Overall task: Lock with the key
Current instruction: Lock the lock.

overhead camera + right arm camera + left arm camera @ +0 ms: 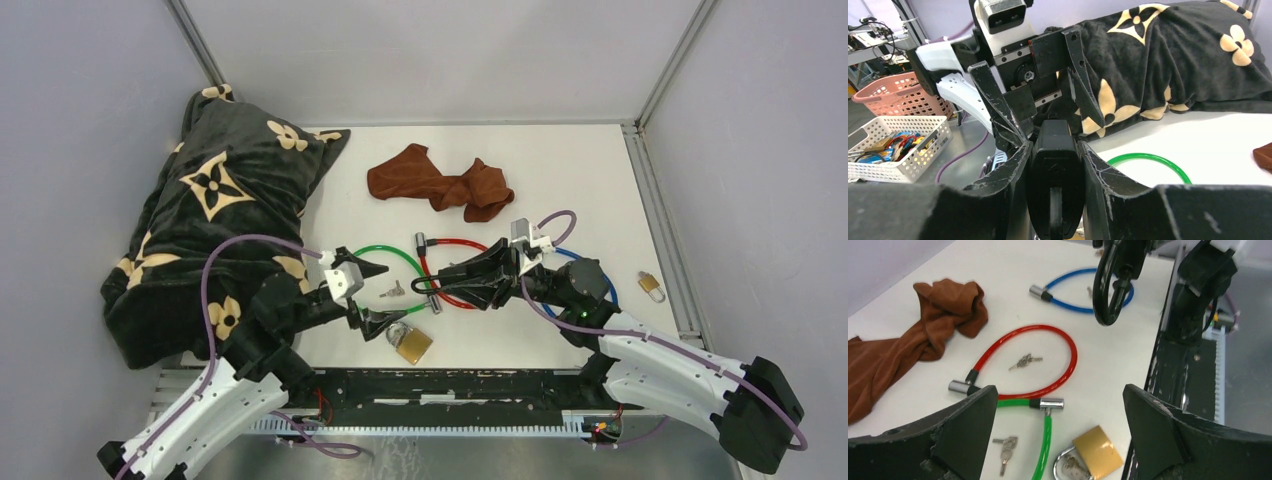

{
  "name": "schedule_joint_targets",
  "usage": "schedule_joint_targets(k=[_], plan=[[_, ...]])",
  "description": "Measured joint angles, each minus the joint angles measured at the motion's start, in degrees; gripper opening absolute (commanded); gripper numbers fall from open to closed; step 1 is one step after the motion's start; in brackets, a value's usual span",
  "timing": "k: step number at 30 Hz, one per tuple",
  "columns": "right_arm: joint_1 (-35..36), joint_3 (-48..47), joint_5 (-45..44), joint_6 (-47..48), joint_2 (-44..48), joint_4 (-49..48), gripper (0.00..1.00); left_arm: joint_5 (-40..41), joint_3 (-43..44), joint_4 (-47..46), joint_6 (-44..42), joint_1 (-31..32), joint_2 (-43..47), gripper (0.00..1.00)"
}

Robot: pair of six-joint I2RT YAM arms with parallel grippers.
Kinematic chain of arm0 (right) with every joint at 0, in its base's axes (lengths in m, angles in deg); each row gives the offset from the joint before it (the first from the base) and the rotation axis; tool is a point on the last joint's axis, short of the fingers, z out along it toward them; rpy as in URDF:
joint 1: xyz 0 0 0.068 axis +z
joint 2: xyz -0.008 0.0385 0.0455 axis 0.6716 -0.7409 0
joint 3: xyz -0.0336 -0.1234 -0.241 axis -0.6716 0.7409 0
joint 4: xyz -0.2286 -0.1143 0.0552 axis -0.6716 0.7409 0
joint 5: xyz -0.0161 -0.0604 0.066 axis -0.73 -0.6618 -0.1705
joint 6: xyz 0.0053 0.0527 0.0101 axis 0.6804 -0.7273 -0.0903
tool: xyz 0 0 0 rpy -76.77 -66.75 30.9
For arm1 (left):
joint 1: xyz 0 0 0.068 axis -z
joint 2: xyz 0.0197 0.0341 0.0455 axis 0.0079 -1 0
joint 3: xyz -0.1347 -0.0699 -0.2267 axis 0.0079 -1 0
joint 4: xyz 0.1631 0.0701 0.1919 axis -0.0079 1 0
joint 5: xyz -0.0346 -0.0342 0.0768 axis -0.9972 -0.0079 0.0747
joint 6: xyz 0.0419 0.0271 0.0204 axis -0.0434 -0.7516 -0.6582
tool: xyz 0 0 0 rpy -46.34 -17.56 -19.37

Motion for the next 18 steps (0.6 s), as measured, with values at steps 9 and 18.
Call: schedule_joint_targets(k=[9,18], plan=[[0.0,-0.9,-2.1,1.8,1.2,2.7,0.00,-4.0,13.4,23.0,-19.5,-0.1,-5.0,0.45],[0.0,-1.2,-2.6,2.7,2.0,3.7,0.00,-4.6,9.9,20.3,-19.0,-0.1,5.3,1.00]])
